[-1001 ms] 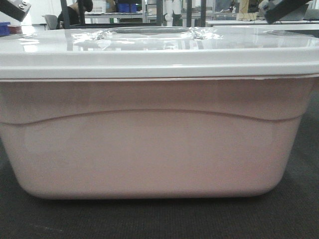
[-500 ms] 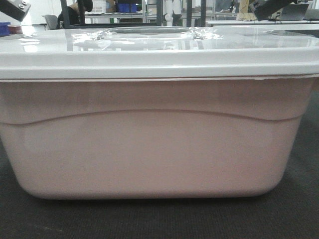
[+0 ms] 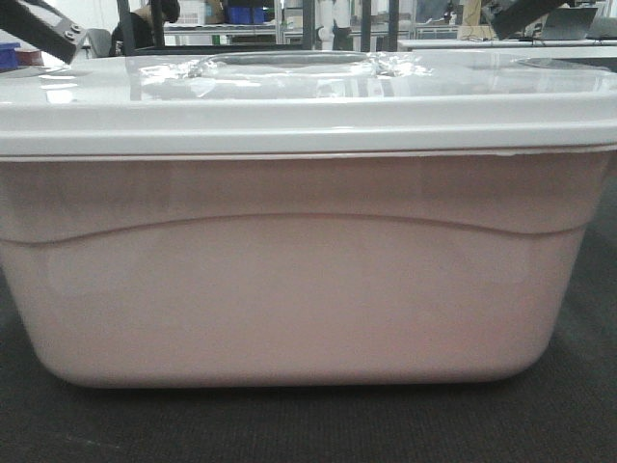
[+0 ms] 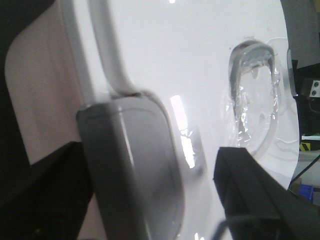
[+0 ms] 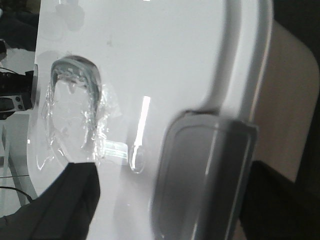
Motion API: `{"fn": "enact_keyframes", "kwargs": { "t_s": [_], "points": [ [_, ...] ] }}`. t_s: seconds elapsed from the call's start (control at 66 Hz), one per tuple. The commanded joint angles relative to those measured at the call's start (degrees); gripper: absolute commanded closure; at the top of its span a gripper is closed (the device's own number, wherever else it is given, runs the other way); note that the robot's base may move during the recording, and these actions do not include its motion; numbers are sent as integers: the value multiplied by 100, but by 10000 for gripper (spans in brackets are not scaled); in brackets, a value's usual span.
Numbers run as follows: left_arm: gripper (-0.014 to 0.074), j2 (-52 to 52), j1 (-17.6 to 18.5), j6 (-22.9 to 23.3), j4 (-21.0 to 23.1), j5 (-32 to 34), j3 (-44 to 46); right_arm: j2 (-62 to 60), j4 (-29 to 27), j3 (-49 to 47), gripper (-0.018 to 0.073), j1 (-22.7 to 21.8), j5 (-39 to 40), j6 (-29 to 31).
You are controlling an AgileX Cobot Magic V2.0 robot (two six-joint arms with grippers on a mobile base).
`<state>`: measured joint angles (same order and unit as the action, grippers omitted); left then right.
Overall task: Grab white bin and place on right shelf
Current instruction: 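Close both grippers on the grey clips at opposite bin ends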
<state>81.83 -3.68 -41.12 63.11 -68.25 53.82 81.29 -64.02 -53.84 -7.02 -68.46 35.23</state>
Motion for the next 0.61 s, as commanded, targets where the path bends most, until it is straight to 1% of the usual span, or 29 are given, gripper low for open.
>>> {"fn": "enact_keyframes", "kwargs": {
  "t_s": [0.0,0.591],
  "points": [
    [209,-143,37,-9,467,-194,124,-211,-457,-120,-72,-9,-768,80],
    [209,-143,37,-9,467,-135,124,-211,-427,-120,-72,-9,-683,92]
  ]
}}
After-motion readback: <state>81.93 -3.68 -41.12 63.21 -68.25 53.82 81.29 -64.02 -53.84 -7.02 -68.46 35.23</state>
